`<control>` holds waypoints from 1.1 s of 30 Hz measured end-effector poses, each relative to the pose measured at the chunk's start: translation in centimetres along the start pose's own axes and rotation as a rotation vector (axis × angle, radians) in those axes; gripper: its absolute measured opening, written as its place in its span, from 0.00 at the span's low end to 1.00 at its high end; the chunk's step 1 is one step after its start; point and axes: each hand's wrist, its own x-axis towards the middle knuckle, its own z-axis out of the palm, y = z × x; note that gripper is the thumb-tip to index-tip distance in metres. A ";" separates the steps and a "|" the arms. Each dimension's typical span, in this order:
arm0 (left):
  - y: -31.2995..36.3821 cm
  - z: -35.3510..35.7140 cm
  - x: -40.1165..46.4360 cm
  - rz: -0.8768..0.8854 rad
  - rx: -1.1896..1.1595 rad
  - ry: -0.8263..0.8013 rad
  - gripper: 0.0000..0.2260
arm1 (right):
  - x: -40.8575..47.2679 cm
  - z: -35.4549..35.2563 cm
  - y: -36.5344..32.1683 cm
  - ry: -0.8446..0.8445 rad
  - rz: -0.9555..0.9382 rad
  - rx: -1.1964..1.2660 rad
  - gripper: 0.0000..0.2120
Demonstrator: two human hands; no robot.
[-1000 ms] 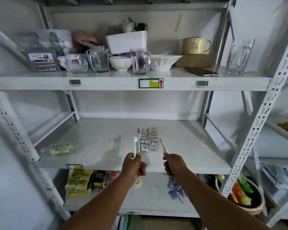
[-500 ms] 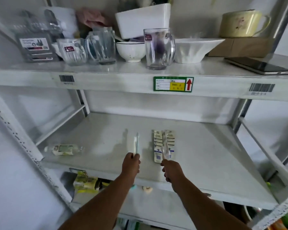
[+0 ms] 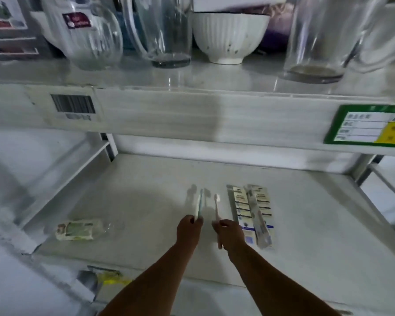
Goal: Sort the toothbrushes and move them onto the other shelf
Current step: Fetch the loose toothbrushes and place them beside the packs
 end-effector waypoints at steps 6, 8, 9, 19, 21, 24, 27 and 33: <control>-0.5 0.9 2.5 0.010 0.126 -0.020 0.10 | 2.6 1.6 -0.1 -0.013 0.034 -0.045 0.07; -0.4 1.0 3.1 0.028 0.142 -0.022 0.09 | 3.3 2.0 -0.1 0.000 0.048 -0.044 0.07; -0.4 1.0 3.5 0.041 0.157 -0.025 0.09 | 3.5 2.2 -0.1 0.012 0.048 -0.065 0.07; -0.7 0.2 5.3 0.085 0.174 -0.033 0.10 | 5.0 3.1 -0.1 0.063 0.027 -0.160 0.07; -0.8 0.2 5.5 0.107 0.181 -0.034 0.11 | 5.1 3.1 -0.1 0.068 0.024 -0.183 0.07; -0.7 0.1 5.6 0.156 0.204 -0.024 0.11 | 5.4 3.1 -0.2 0.067 0.017 -0.218 0.07; -0.5 0.0 5.9 0.188 0.252 -0.042 0.11 | 5.9 2.9 -0.4 0.065 0.022 -0.243 0.09; -0.6 0.2 6.7 0.182 0.264 -0.035 0.09 | 6.3 2.7 -0.7 0.066 0.039 -0.302 0.09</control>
